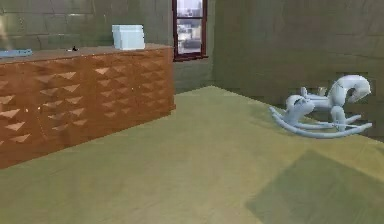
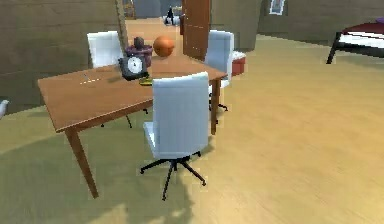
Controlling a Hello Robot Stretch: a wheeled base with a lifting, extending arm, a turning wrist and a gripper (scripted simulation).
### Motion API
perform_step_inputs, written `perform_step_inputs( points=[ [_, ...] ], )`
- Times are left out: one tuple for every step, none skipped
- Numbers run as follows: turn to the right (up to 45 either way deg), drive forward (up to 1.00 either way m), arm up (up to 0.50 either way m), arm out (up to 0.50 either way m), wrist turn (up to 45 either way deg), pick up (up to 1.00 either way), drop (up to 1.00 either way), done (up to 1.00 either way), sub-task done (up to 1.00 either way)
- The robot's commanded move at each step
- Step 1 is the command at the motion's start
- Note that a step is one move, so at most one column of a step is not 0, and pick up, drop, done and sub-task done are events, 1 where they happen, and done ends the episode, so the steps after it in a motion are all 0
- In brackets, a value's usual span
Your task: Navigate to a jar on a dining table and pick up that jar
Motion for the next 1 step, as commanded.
perform_step_inputs(
  points=[
    [42.0, 0.0, 0.0, 0.0, 0.0, 0.0, 0.0, 0.0, 0.0]
  ],
)
